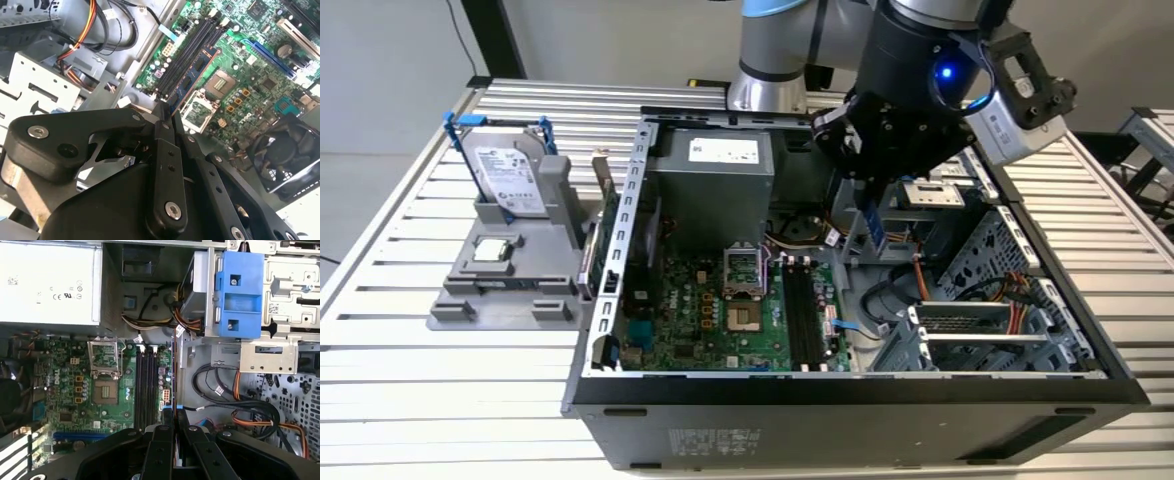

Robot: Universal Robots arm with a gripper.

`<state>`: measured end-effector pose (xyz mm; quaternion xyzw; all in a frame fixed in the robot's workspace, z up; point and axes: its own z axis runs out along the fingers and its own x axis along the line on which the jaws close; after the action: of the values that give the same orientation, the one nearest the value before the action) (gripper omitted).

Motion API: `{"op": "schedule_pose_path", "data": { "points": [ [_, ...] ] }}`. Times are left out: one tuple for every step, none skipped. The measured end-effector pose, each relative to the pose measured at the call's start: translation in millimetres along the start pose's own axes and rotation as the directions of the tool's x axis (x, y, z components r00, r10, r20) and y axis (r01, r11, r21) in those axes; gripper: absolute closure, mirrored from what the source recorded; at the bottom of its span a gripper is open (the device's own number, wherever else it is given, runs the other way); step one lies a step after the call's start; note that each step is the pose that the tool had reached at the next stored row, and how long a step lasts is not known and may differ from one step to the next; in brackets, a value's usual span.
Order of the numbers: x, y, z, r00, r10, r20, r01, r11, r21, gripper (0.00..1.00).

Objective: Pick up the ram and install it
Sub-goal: 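Insert the ram into the slot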

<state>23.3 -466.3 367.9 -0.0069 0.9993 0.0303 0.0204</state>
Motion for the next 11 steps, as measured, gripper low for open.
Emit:
{"op": "schedule_pose_path", "data": {
  "points": [
    [0.1, -0.1, 1.9, 1.0000, 0.000, 0.0000, 0.000, 1.0000, 0.0003, 1.00],
    [0.2, -0.2, 3.7, 1.0000, 0.000, 0.0000, 0.000, 1.0000, 0.0007, 1.00],
    [0.2, -0.3, 5.5, 1.0000, 0.000, 0.0000, 0.000, 1.0000, 0.0010, 1.00],
    [0.3, -0.4, 7.3, 1.0000, 0.000, 0.0000, 0.000, 1.0000, 0.0019, 1.00],
    [0.4, -0.4, 9.1, 1.0000, 0.000, -0.0001, 0.000, 1.0000, 0.0024, 1.00],
    [0.4, -0.4, 10.9, 1.0000, 0.000, 0.0000, 0.000, 1.0000, 0.0026, 1.00],
    [0.5, -0.4, 12.8, 1.0000, 0.000, 0.0000, 0.000, 1.0000, 0.0027, 1.00],
    [0.6, -0.4, 14.6, 1.0000, 0.000, 0.0000, 0.000, 1.0000, 0.0028, 1.00],
    [0.7, -0.5, 16.4, 1.0000, 0.000, 0.0000, 0.000, 1.0000, 0.0027, 1.00],
    [0.7, -0.6, 18.2, 1.0000, 0.000, 0.0000, 0.000, 1.0000, 0.0028, 1.00],
    [0.8, -0.7, 19.9, 1.0000, 0.000, 0.0000, 0.000, 1.0000, 0.0035, 1.00]
  ]
}}
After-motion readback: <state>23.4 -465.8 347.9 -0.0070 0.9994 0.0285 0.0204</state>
